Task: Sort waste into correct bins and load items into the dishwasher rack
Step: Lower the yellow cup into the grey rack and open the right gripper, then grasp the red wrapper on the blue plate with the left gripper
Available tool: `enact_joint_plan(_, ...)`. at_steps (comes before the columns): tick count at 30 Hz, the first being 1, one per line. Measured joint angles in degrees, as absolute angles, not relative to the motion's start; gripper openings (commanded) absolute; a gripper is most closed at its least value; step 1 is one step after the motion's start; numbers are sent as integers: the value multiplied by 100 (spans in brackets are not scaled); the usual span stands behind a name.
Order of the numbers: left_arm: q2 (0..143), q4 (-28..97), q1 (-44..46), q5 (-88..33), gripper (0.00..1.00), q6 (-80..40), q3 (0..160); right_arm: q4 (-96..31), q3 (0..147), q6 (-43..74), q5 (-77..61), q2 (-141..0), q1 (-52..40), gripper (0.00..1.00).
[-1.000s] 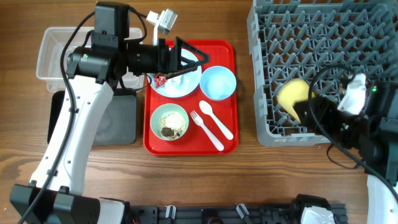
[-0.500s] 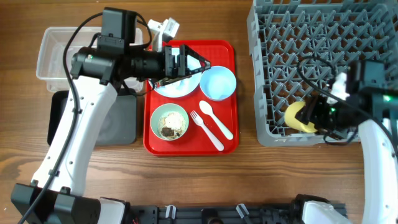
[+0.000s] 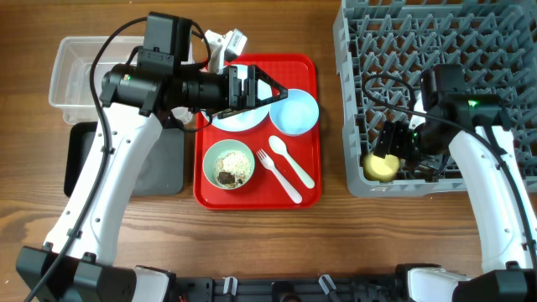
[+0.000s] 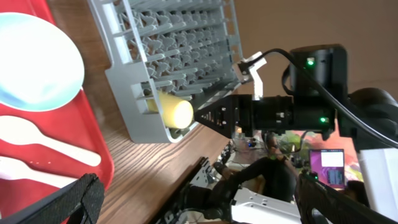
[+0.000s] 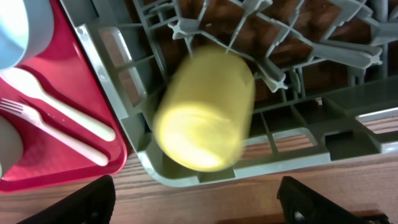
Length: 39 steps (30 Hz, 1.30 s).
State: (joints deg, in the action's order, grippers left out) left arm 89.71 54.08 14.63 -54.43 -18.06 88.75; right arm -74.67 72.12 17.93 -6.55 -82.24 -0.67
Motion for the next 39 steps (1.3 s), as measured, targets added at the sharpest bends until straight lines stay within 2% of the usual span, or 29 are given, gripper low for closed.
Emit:
enact_joint_plan(4, 8971, 5476, 1463, -5078, 99, -1804, 8875, -7312, 7426, 1767, -913, -8128, -67, 87)
enact_joint_plan(6, 8971, 5533, 1463, -4716, 99, -1806, 8875, -7107, 7601, 1763, -1199, -7920, -67, 93)
enact_joint_plan(9, 8971, 5677, 1466, -3874, 98, -1815, 8877, -6534, 7815, 1732, -1688, -7380, -67, 96)
enact_joint_plan(13, 8989, 5771, 1588, -2453, 92, -1920, 8877, -6001, 7942, 1723, -2213, -6639, -69, 94)
enact_joint_plan(14, 9002, 5765, 1634, -2174, 88, -1942, 8877, -5966, 7957, 1723, -2292, -6514, -67, 94)
enact_joint_plan(20, 9402, 5631, 2082, -392, 78, -2126, 8877, -6018, 7966, 1721, -2705, -6208, -67, 92)
enact_joint_plan(27, 10274, 5166, 2364, 523, 78, -2390, 8877, -6285, 7966, 1660, -2851, -6243, -67, 92)
enact_joint_plan(34, 11268, 3968, 2373, 1256, 82, -2469, 8890, -6458, 7966, 1616, -2862, -6246, -67, 92)
enact_joint_plan(37, 11764, 3653, 2373, 1378, 70, -2456, 8890, -6558, 7966, 1616, -2873, -6246, -69, 92)
enact_joint_plan(39, 12053, 3505, 2373, 1389, 54, -2432, 8888, -6578, 7966, 1616, -2875, -6246, -67, 91)
